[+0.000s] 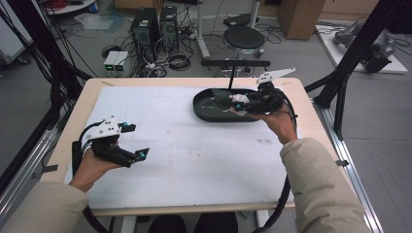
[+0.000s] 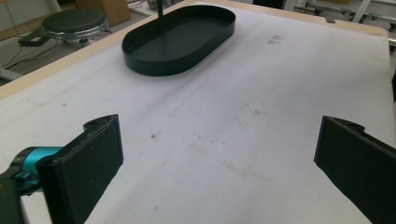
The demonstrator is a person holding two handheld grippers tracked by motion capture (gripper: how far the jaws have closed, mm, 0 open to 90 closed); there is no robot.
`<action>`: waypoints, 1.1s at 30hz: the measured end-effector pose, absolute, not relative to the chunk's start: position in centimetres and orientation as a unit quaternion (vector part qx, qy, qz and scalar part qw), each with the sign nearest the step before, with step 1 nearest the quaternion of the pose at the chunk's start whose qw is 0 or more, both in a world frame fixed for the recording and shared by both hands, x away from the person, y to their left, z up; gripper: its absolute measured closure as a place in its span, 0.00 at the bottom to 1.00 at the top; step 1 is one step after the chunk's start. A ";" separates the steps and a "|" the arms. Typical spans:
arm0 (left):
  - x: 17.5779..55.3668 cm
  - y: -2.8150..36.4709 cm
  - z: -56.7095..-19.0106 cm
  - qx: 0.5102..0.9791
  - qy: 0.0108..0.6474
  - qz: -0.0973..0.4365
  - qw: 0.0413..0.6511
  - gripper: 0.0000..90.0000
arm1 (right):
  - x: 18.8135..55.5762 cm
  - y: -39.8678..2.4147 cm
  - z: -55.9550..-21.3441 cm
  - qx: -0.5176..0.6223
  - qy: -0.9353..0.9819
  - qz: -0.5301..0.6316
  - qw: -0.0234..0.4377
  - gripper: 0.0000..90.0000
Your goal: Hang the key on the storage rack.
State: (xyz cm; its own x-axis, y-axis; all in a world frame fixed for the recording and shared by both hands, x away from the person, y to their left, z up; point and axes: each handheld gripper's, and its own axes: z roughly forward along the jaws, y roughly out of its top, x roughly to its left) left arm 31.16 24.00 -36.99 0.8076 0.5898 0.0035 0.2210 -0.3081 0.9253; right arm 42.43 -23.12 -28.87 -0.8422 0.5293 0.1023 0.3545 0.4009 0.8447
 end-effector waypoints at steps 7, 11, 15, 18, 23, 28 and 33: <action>30.1 26.3 -38.9 0.761 0.284 0.195 0.550 0.02 | 42.8 -25.8 -28.0 0.323 0.802 0.480 0.152 0.65; 29.3 27.0 -39.9 0.746 0.297 0.210 0.558 0.02 | 42.9 -26.9 -27.5 0.346 0.791 0.474 0.174 0.65; 28.5 27.5 -40.9 0.731 0.303 0.225 0.568 0.02 | 42.9 -28.0 -27.2 0.378 0.774 0.469 0.195 0.65; 27.9 28.0 -41.8 0.715 0.310 0.239 0.580 0.02 | 42.9 -28.9 -26.9 0.411 0.756 0.461 0.217 0.65; 27.2 28.8 -43.2 0.693 0.329 0.248 0.591 0.02 | 43.0 -29.4 -26.8 0.427 0.746 0.459 0.226 0.65; 26.7 29.3 -44.0 0.686 0.335 0.257 0.592 0.02 | 43.3 -29.5 -26.6 0.435 0.737 0.460 0.238 0.65; 26.2 29.3 -44.7 0.671 0.333 0.274 0.603 0.02 | 43.6 -29.3 -26.5 0.451 0.726 0.454 0.252 0.65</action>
